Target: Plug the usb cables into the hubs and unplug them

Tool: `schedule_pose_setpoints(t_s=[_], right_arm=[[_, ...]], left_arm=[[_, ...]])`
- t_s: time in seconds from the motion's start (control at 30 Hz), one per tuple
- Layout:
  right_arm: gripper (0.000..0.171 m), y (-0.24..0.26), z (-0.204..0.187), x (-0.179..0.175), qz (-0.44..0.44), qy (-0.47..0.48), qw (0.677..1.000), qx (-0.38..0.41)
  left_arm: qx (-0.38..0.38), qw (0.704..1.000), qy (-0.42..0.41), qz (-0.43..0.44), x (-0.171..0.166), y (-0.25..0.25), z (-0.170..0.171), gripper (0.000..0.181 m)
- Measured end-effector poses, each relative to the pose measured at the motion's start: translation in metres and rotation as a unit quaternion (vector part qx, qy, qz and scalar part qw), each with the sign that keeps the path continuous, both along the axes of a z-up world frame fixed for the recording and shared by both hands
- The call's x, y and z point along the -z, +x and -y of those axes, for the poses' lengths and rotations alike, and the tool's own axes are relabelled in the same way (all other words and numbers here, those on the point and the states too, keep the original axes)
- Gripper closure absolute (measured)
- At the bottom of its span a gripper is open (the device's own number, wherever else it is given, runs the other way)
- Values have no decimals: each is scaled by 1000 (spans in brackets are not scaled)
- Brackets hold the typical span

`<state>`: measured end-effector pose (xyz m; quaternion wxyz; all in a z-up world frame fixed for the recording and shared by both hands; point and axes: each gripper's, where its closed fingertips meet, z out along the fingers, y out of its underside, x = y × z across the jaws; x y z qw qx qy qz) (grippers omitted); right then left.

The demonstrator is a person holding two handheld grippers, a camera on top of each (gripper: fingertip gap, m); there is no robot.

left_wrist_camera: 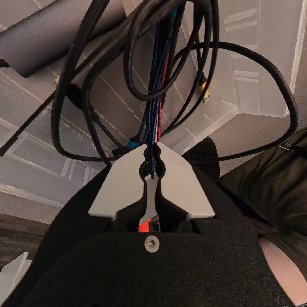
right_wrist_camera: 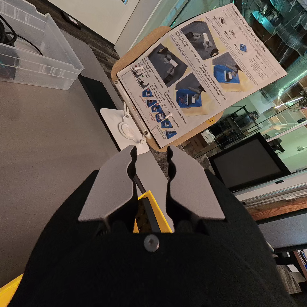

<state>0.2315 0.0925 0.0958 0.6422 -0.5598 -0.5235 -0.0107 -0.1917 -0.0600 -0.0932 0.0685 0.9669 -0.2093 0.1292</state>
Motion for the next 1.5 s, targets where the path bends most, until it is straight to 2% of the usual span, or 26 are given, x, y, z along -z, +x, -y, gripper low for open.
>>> schedule_pose_setpoints(t_s=[0.2,0.43,0.67,1.17,1.5], right_arm=[[136,1,-2,2,3,-3,1000,2],[136,1,-1,2,4,-3,1000,1],[136,3,1,0,-1,-2,1000,-2],[136,6,1,-2,-10,-2,1000,-3],[136,1,-1,2,2,-2,1000,-1]], left_arm=[[22,999,16,-41,-18,-7,0,177],[35,995,-10,-98,-35,-20,16,177],[12,992,-40,-121,-25,-33,32,177],[-27,996,16,-81,-8,-40,36,177],[19,981,85,-172,-38,-53,13,178]])
